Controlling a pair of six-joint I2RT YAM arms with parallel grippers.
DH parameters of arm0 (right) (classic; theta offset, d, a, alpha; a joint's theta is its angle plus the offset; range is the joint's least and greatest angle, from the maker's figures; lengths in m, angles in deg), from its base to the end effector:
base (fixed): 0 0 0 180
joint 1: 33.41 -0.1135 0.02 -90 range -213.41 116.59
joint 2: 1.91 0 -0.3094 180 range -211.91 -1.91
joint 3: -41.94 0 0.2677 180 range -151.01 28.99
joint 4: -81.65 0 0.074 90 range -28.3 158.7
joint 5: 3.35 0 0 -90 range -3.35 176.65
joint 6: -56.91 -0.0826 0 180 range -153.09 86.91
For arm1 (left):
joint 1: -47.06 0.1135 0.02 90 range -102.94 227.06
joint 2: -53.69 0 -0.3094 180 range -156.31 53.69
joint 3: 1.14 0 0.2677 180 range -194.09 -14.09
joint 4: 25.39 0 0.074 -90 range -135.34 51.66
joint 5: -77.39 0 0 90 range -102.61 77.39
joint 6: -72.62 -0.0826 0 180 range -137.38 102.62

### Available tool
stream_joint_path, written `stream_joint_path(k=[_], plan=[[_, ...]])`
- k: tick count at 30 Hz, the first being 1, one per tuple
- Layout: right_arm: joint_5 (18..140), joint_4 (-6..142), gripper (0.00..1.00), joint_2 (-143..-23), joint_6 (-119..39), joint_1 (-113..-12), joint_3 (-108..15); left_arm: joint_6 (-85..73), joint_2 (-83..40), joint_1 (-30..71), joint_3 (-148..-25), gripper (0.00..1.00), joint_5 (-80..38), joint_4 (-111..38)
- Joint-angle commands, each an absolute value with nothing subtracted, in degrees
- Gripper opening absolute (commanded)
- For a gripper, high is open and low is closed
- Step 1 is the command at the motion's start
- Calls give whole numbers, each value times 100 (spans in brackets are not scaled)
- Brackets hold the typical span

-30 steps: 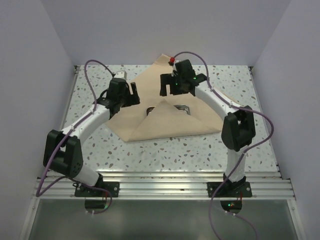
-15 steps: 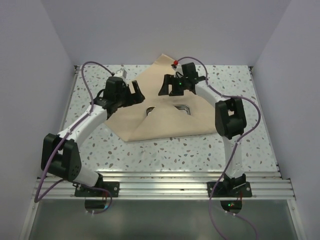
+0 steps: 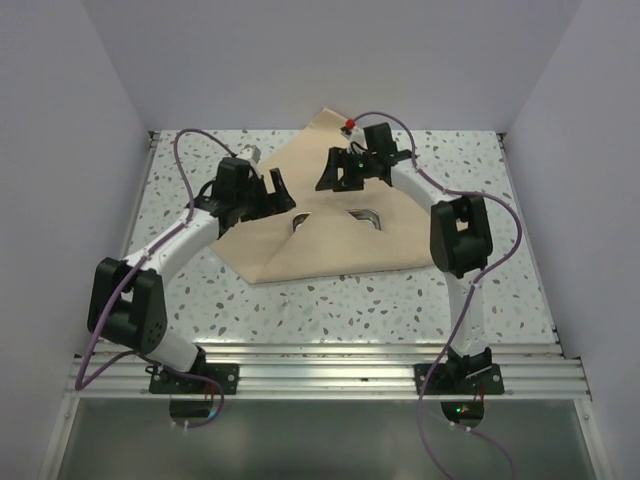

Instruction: Prepare the surgical pack

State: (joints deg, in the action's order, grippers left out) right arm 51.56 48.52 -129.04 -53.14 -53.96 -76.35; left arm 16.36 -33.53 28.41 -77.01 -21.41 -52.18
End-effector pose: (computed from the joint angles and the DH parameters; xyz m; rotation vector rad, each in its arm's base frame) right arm 0.5232 0.2468 0.2244 -0.3411 2.3475 1.0596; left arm 0.3653 -0.1366 0.2737 -0.2177 2.3021 -0.6555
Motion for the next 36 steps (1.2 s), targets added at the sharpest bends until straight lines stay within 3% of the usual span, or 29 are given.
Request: stream_joint_path(k=[1, 6, 13, 19, 20, 23, 24, 36], plan=[[4913, 4770, 74, -12795, -5164, -5336, -7472, 1506, -3455, 2869, -7895, 96, -2307, -5090], [4833, 4744, 71, -12908, -5120, -5336, -7358, 1295, -3815, 2878, -8228, 93, -2325, -5353], [4667, 4823, 55, -13136, -5111, -5327, -7366, 1198, -4228, 2869, -8379, 91, -2377, -5389], [4596, 4831, 48, -13322, -5102, -5318, -7428, 1093, -4509, 2869, -8396, 89, -2465, -5416], [4587, 4823, 45, -13365, -5093, -5318, -7437, 1066, -4562, 2878, -8423, 89, -2474, -5424], [4552, 4849, 14, -13366, -5180, -5292, -7411, 917, -4791, 2869, -8616, 86, -2518, -5494], [4517, 4892, 0, -13296, -5242, -5274, -7367, 891, -4844, 2869, -8738, 85, -2518, -5582], [4526, 5420, 0, -12355, -5621, -5248, -6365, 583, -5415, 2852, -9056, 70, -2685, -5741]])
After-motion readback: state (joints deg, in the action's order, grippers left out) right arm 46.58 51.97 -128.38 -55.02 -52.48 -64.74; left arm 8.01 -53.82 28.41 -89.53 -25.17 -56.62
